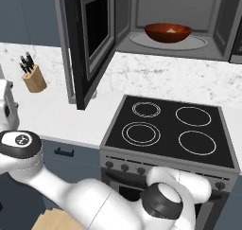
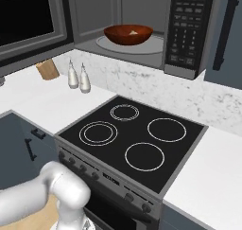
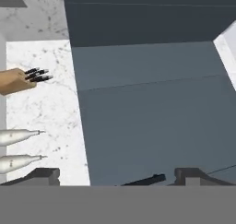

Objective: Pick the garlic from the sink and place it in the bowl. Then pick the bowl and place it in the microwave. Then close the microwave door and press the start button.

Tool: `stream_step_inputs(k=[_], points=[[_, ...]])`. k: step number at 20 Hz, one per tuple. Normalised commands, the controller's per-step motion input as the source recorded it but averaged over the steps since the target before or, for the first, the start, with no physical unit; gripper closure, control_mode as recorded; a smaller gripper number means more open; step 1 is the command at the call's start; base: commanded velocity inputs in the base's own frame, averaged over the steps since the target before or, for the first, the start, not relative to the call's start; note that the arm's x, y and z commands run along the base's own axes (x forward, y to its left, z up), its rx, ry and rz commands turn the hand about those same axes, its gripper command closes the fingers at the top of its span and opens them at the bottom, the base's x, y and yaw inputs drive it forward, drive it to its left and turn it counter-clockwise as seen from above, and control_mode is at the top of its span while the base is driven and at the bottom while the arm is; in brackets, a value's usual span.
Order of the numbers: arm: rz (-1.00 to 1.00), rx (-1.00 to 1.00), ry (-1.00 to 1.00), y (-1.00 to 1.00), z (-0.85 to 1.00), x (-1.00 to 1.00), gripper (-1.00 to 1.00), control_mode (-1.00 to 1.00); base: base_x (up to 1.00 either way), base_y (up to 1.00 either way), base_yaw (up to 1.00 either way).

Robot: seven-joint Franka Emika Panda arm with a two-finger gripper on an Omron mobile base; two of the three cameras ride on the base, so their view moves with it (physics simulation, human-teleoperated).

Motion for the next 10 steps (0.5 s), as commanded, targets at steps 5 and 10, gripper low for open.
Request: stream_step_inputs(k=[5, 10], points=[[-0.03, 0.04, -0.11, -0.11, -0.04, 0.35, -1.00, -1.00, 0.00, 0.00, 0.00], [-0.07, 0.00, -0.04, -0.11, -0.03, 0.59, -1.00, -1.00, 0.00, 0.00, 0.00]])
